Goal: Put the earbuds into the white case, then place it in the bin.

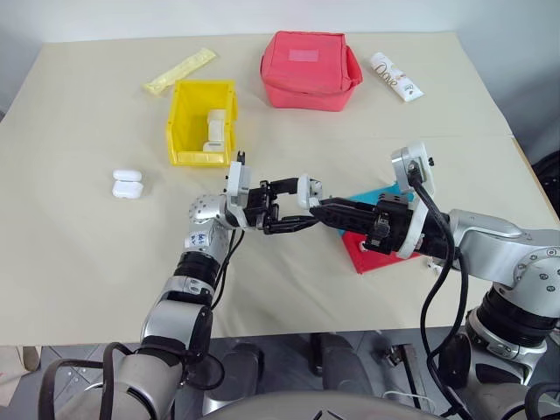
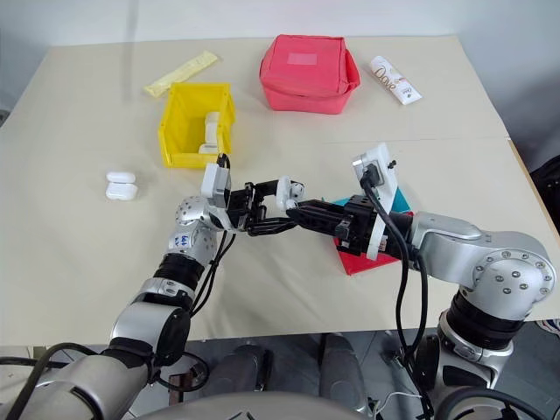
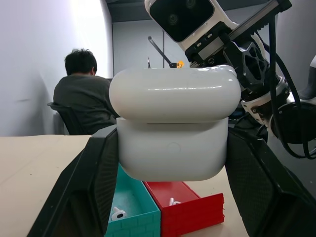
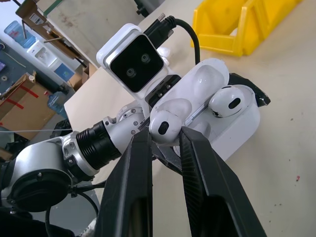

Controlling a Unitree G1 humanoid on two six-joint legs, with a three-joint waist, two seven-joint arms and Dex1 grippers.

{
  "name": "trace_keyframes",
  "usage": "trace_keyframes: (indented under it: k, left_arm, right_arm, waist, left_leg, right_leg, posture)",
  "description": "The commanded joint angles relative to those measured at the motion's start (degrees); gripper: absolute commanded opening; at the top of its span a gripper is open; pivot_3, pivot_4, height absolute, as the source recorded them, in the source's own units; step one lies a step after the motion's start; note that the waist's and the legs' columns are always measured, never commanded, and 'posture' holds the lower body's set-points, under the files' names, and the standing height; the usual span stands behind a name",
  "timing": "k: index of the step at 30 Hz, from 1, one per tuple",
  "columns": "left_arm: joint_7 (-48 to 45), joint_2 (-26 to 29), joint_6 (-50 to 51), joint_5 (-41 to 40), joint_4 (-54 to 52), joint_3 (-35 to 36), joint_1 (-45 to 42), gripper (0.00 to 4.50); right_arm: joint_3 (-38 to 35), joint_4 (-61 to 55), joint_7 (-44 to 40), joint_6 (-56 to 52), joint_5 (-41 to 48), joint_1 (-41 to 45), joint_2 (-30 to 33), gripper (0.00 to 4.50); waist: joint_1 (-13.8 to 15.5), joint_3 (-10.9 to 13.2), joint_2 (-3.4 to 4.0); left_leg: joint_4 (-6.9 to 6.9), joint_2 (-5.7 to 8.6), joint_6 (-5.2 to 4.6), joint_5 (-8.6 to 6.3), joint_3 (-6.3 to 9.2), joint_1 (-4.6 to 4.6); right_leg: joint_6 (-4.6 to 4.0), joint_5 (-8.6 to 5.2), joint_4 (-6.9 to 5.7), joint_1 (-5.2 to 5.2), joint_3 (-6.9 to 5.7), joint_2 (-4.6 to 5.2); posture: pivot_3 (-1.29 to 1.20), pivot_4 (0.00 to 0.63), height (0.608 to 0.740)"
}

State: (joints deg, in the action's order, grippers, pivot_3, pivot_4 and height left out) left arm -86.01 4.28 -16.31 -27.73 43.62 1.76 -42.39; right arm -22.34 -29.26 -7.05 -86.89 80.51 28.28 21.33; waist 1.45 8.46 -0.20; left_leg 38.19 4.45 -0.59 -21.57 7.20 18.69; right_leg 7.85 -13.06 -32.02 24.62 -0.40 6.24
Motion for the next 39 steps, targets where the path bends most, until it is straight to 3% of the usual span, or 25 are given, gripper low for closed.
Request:
trace_keyframes:
  k: [1,10,15,28,39]
  left_arm:
    - [-4.25,-2.22,-2.14,-2.76,-4.52,0.60,-1.84,2.79]
    - [-3.81,-3.37,-4.14,-2.96,-5.43,1.66,-1.28,2.79]
    - [-3.60,-3.71,-4.34,-2.79,-5.45,2.03,-1.45,2.79]
    - [-2.68,-3.61,-5.49,-2.51,-2.96,2.62,-2.34,2.79]
    - [-2.84,-3.94,-2.67,-2.79,-3.46,2.21,-2.31,2.79]
  right_arm:
    - [1.66,3.30,10.17,1.37,-0.25,-2.03,1.45,0.45]
    - [8.76,7.15,33.05,15.21,17.05,-7.83,6.87,0.45]
    - [14.20,6.07,39.92,24.52,26.31,-10.12,12.82,0.45]
    - [20.85,-4.07,28.55,30.79,29.65,-10.14,25.67,0.45]
    - [24.43,-5.92,21.61,31.61,20.53,-6.96,27.31,0.45]
  waist:
    - [0.01,0.00,0.00]
    - [0.12,0.00,-0.01]
    - [0.06,0.01,-0.01]
    - [0.26,0.01,-0.04]
    - [0.35,0.01,-0.05]
  left_leg:
    - [0.00,0.00,0.00,0.00,0.00,0.00]
    - [-0.01,0.12,-0.10,0.05,0.02,0.01]
    - [-0.02,0.06,-0.09,0.05,0.01,0.02]
    - [0.00,0.07,-0.16,0.06,0.02,0.06]
    - [0.00,0.07,-0.16,0.06,0.03,0.09]
  right_leg:
    - [0.00,0.00,0.00,0.00,0.00,0.00]
    - [0.03,0.01,0.06,-0.03,-0.02,0.11]
    - [0.03,0.02,0.07,-0.04,-0.03,0.07]
    - [0.10,0.06,0.18,-0.10,-0.07,0.07]
    - [0.11,0.06,0.23,-0.10,-0.08,0.08]
  posture:
    - [0.00,0.150,0.740]
    - [0.00,0.150,0.740]
    - [0.00,0.150,0.740]
    - [0.00,0.150,0.740]
    - [0.00,0.150,0.740]
